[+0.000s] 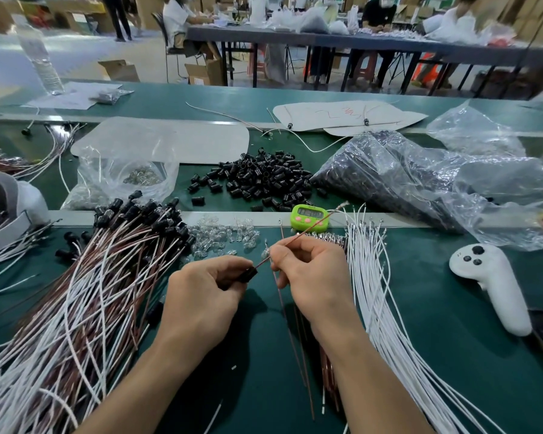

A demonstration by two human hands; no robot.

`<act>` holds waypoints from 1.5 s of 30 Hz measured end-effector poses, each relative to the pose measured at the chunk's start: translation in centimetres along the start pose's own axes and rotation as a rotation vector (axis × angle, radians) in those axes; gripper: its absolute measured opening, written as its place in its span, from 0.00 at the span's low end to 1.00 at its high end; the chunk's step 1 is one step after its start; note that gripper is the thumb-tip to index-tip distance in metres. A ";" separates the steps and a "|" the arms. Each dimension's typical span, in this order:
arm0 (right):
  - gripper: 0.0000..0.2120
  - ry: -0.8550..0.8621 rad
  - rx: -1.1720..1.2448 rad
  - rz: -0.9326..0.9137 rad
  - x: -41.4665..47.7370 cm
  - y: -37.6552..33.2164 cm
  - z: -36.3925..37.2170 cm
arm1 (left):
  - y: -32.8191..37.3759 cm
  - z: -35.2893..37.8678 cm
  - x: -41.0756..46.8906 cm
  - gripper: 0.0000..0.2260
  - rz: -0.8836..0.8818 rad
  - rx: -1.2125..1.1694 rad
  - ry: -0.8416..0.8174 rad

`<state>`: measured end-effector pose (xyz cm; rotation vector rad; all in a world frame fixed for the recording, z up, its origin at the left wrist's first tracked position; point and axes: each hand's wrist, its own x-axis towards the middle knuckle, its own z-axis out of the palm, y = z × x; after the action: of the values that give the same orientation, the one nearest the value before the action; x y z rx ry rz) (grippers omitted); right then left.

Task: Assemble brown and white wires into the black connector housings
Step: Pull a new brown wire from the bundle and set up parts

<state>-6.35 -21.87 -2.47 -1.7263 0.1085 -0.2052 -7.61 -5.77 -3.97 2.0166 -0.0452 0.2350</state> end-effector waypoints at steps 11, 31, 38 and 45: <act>0.12 -0.035 -0.112 -0.014 -0.3 -0.1 0.0 | 0.7 0.1 -0.2 0.18 0.064 -0.009 -0.027; 0.11 -0.024 0.135 0.016 0.5 0.4 0.2 | 0.3 0.0 -0.5 0.20 0.119 0.127 0.041; 0.12 -0.033 0.186 -0.002 0.7 0.4 0.0 | 1.0 -0.1 -0.3 0.25 0.040 -0.150 -0.117; 0.13 -0.076 0.214 -0.027 0.5 0.1 -0.1 | 0.5 0.0 0.1 0.22 -0.064 -0.349 -0.160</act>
<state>-5.84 -22.08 -2.50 -1.5205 0.0066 -0.1651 -7.60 -5.97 -3.54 1.6817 -0.1143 0.0209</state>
